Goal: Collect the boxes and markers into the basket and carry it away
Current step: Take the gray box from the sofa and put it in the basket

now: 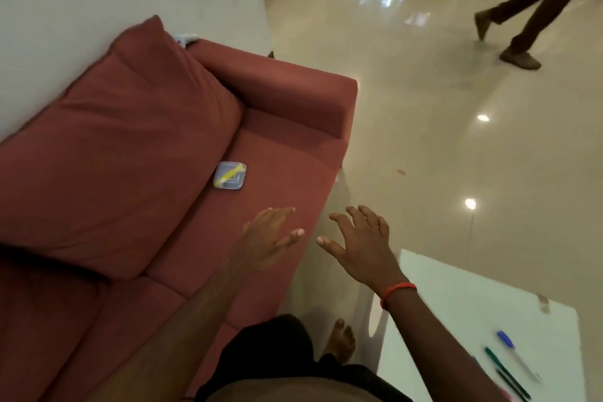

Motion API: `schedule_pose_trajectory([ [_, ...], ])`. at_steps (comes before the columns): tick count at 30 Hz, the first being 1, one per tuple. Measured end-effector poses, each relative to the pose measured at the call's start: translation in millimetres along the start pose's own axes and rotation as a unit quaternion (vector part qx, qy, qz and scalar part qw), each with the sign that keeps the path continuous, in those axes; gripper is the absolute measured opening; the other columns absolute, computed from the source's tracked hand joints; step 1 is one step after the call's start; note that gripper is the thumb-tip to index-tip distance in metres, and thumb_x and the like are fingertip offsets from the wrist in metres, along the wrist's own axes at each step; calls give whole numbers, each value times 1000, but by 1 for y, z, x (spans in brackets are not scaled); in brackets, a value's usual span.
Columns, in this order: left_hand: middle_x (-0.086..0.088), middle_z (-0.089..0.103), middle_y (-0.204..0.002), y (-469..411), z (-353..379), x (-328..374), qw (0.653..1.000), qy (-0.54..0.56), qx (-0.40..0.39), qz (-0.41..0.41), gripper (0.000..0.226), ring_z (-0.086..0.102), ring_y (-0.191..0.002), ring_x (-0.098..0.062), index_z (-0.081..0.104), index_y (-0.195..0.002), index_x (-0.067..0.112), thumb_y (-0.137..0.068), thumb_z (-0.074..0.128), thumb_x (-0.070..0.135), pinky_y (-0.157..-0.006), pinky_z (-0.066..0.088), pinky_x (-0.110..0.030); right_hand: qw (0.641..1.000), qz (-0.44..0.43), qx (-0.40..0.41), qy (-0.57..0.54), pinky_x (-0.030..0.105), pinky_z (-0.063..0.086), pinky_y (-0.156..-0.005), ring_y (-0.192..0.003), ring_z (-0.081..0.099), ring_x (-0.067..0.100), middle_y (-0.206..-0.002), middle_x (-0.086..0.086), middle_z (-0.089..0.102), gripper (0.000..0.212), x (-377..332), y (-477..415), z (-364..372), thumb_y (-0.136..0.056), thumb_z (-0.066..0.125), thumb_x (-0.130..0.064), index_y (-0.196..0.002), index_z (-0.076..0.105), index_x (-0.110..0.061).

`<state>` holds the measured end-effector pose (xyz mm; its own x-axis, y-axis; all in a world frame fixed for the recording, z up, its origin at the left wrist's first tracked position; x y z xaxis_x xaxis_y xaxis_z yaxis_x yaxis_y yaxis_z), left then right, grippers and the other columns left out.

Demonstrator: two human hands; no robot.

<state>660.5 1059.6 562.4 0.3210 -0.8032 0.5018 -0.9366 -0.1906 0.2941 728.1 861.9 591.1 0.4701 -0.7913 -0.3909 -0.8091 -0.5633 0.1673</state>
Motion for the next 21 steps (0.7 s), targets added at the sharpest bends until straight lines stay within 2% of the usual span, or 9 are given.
schedule_pose_trajectory([
  [4, 15, 41, -154, -8, -13, -21, 998, 24, 19, -48, 87, 27, -149, -13, 37, -149, 38, -80, 23, 90, -114, 30, -53, 998, -47, -38, -7, 45, 19, -115, -143, 23, 23, -148, -1, 40, 71, -20, -42, 2, -85, 22, -78, -139, 44, -36],
  [7, 14, 41, -154, -16, -23, -39, 995, 37, 36, -86, 86, 28, -148, -13, 38, -149, 38, -79, 24, 88, -114, 28, -48, 995, -75, -69, -8, 45, 18, -117, -146, 20, 23, -151, -1, 38, 67, -32, -72, 10, -87, 27, -77, -139, 43, -37],
  [11, 12, 40, -155, -35, -35, -67, 987, 80, 51, -131, 87, 27, -148, -13, 37, -150, 38, -79, 28, 87, -115, 23, -49, 990, -101, -101, -10, 45, 15, -118, -147, 16, 22, -153, -2, 35, 64, -47, -122, 16, -89, 31, -75, -140, 41, -38],
  [14, 12, 39, -156, -56, -38, -91, 981, 101, 47, -161, 82, 26, -149, -12, 36, -151, 37, -84, 32, 84, -117, 24, -51, 987, -110, -118, -6, 43, 14, -118, -148, 16, 21, -154, -3, 34, 63, -53, -163, 18, -89, 34, -74, -141, 41, -39],
  [17, 11, 38, -156, -76, -38, -110, 978, 103, 34, -179, 73, 27, -148, -13, 35, -152, 36, -91, 36, 76, -116, 23, -52, 988, -97, -120, 13, 44, 20, -116, -145, 21, 21, -150, -4, 39, 61, -43, -200, 13, -90, 36, -72, -140, 42, -38],
  [21, 12, 42, -153, -107, -40, -136, 972, 132, 40, -188, 79, 32, -145, -13, 37, -149, 36, -86, 30, 83, -116, 29, -53, 987, -91, -132, 16, 46, 23, -115, -144, 22, 22, -148, -5, 41, 60, -42, -245, 19, -90, 38, -71, -139, 44, -36],
])
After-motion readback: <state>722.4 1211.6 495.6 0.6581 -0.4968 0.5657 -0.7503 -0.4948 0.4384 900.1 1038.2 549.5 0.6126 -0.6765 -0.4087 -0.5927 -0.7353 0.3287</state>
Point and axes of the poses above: each hand's wrist, its own y-axis away from the middle knuckle, its own z-axis out of the palm, x = y × z, the point moved 7 cm from there along -y, towards the middle knuckle
